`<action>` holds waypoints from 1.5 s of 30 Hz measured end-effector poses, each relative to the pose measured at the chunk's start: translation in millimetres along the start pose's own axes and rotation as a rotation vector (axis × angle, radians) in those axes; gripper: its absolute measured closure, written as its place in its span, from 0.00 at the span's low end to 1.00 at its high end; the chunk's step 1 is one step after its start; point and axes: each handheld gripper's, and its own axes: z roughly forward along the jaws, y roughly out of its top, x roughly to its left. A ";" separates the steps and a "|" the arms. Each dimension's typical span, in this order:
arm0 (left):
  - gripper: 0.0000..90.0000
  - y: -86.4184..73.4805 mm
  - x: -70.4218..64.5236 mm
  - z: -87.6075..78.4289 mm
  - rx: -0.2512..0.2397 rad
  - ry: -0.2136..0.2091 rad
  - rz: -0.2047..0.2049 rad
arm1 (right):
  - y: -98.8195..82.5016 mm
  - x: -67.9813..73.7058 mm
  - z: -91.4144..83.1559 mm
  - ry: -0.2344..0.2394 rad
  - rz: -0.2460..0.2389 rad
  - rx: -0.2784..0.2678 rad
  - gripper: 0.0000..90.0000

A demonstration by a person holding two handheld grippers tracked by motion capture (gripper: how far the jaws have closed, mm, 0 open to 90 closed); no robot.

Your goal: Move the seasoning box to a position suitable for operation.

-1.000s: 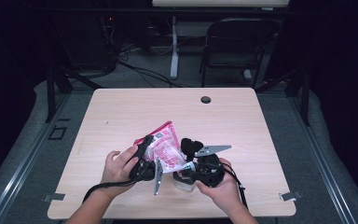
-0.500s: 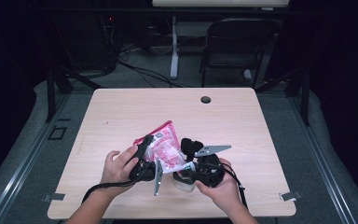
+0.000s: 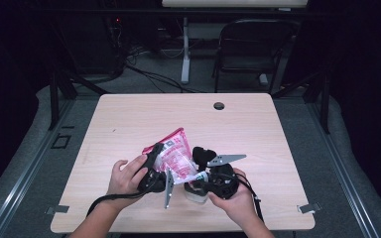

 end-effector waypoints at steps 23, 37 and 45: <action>0.72 5.2 1.8 -1.5 -0.011 0.014 0.016 | -2.3 0.1 -2.5 -0.004 0.014 -0.013 1.00; 0.72 6.5 2.1 -2.7 -0.023 0.025 0.029 | -2.6 -0.9 -2.2 -0.005 0.017 -0.011 1.00; 0.72 7.7 2.8 -3.7 -0.020 0.025 0.036 | -3.0 -2.2 -0.7 -0.005 0.020 -0.007 1.00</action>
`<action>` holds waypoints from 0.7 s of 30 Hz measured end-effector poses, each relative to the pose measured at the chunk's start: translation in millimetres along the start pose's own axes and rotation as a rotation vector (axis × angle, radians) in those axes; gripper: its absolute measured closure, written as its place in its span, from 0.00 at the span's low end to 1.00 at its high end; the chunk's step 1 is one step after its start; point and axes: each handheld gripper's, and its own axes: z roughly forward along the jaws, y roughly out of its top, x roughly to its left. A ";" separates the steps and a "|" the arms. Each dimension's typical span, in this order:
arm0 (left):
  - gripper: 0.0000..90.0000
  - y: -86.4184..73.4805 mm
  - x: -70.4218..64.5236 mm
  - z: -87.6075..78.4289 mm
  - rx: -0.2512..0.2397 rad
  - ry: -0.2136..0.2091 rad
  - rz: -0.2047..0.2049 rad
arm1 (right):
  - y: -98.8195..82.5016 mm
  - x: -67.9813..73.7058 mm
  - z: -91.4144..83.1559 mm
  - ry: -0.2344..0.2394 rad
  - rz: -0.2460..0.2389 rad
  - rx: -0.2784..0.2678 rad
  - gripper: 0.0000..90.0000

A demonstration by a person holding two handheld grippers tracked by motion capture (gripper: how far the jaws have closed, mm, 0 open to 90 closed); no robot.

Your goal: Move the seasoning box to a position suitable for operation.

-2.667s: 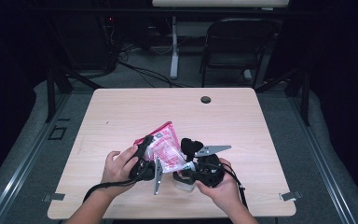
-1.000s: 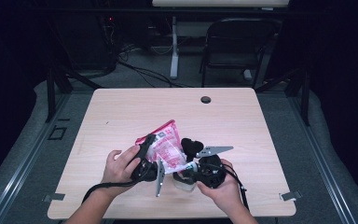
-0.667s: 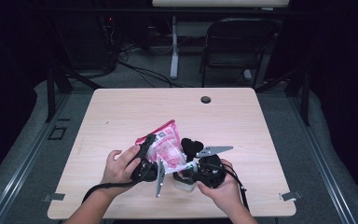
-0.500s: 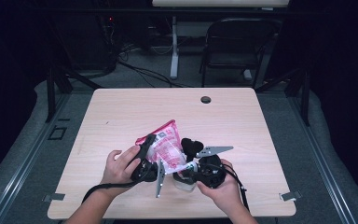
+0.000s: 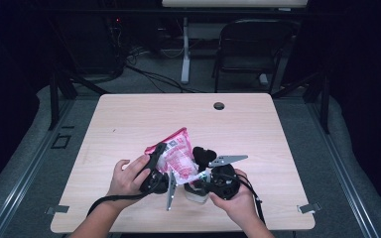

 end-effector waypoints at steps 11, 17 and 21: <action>0.72 1.1 -0.1 -0.5 -0.005 0.004 0.000 | -0.5 -0.5 1.8 -0.002 0.004 0.001 1.00; 0.72 1.3 -0.1 -0.7 -0.007 0.005 0.000 | -1.0 -0.8 3.0 0.000 0.009 0.000 1.00; 0.72 1.1 -0.2 -0.9 -0.004 0.000 -0.005 | -0.9 -0.5 3.2 -0.001 0.006 0.004 1.00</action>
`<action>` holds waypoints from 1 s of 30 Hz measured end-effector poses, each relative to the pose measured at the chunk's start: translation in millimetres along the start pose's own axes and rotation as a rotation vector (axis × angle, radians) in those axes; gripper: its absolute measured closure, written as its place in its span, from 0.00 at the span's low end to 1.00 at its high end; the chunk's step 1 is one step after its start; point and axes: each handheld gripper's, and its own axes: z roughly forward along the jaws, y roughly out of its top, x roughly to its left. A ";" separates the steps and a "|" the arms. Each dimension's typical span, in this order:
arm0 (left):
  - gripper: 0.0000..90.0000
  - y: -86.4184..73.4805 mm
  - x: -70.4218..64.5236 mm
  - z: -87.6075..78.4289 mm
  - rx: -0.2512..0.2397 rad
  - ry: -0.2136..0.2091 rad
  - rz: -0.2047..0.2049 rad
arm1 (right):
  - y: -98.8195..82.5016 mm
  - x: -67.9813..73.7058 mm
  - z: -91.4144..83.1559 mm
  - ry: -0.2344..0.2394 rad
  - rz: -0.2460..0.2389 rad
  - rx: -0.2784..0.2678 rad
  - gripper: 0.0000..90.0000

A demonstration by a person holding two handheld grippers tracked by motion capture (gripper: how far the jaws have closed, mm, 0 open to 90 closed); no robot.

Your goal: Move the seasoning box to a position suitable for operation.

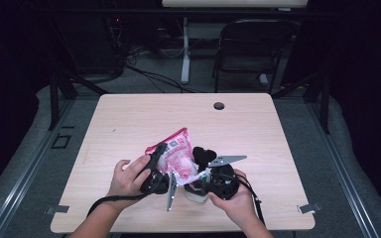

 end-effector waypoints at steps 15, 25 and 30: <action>0.73 0.6 1.2 -0.5 -0.007 0.012 0.003 | 0.0 -0.1 0.5 0.002 0.000 0.001 1.00; 0.73 1.2 2.2 -1.5 -0.007 0.014 0.000 | -0.2 0.4 1.5 0.001 0.000 0.001 1.00; 0.73 1.3 2.5 -1.6 -0.007 0.014 -0.001 | -0.3 0.7 2.1 0.004 0.003 -0.002 1.00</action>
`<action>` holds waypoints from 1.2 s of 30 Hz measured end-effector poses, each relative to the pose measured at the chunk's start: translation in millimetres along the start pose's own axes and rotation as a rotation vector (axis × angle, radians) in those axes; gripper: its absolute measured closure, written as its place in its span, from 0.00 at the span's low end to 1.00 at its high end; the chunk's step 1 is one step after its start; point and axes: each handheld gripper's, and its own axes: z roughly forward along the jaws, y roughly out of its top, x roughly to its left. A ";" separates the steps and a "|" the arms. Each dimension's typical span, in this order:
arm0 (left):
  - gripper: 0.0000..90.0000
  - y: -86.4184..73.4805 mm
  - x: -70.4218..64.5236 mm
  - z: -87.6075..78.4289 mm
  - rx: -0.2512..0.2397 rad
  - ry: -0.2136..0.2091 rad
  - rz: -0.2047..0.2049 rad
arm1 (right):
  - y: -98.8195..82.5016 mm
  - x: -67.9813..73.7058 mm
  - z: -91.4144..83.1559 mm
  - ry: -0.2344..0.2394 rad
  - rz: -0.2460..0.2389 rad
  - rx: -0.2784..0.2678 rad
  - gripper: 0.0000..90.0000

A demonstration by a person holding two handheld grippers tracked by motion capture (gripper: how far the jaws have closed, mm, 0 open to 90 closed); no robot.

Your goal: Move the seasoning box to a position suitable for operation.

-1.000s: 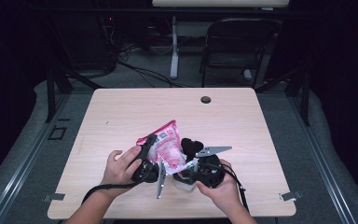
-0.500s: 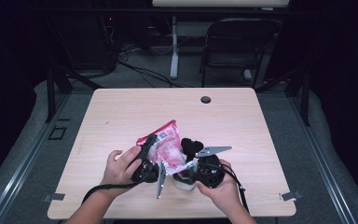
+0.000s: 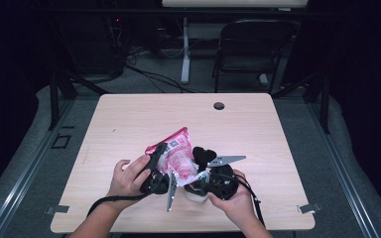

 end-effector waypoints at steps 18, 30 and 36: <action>0.73 0.3 1.4 -0.7 -0.003 0.007 -0.001 | 0.4 0.5 0.4 0.007 0.001 0.000 1.00; 0.73 0.4 1.4 -1.2 0.000 0.004 -0.009 | 0.5 0.7 0.8 0.007 0.002 -0.001 1.00; 0.73 1.0 2.3 -1.4 -0.001 0.007 -0.003 | 0.3 0.9 1.5 0.004 0.004 -0.002 1.00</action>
